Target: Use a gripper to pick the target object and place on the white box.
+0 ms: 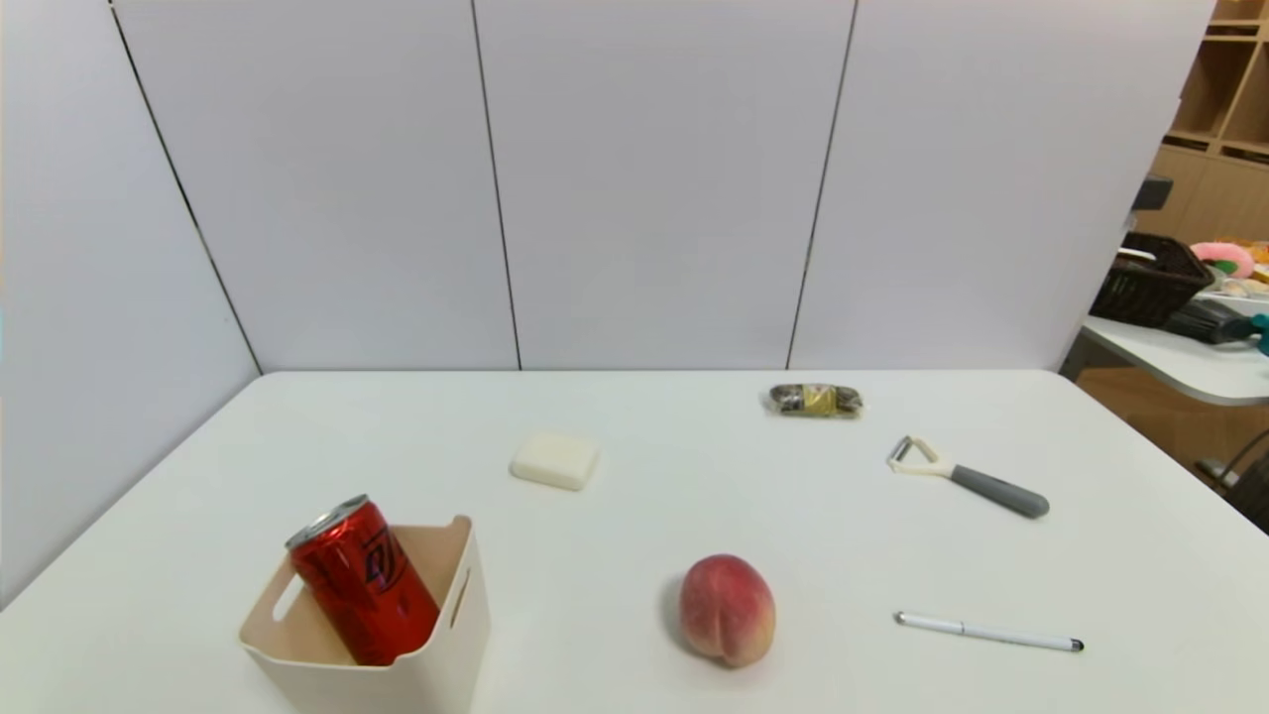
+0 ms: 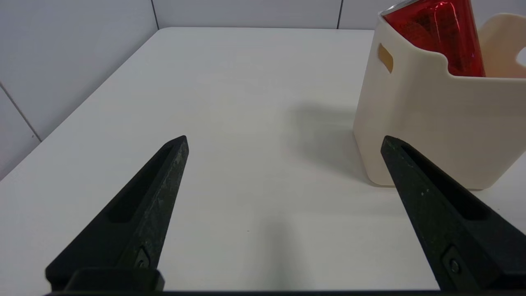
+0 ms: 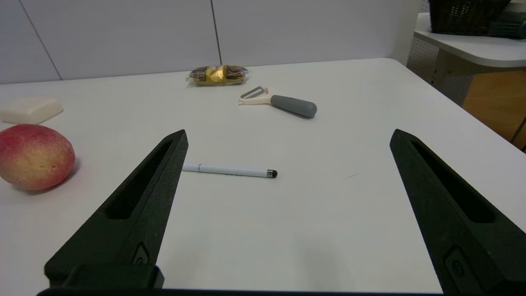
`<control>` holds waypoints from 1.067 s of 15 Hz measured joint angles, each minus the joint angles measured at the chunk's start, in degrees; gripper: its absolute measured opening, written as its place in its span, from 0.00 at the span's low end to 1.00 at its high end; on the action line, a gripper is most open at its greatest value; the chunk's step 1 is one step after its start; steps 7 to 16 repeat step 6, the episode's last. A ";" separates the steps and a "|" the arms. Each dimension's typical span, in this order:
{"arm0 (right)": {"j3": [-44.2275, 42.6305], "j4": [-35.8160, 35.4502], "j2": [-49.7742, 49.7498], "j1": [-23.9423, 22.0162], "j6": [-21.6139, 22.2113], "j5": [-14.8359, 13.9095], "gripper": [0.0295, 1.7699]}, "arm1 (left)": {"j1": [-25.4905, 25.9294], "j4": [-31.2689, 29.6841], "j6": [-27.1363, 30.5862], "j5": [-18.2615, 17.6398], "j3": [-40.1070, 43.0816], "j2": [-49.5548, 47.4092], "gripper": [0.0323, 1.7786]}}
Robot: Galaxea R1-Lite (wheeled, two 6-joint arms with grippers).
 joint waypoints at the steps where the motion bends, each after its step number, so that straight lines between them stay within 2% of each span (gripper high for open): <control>1: 0.00 0.00 0.00 0.00 -0.16 0.00 0.96 | 0.00 0.00 -0.02 0.00 0.00 0.00 0.95; 16: 0.00 0.09 0.00 0.00 0.00 -0.02 0.96 | 0.00 0.00 -0.05 0.02 0.00 0.00 0.95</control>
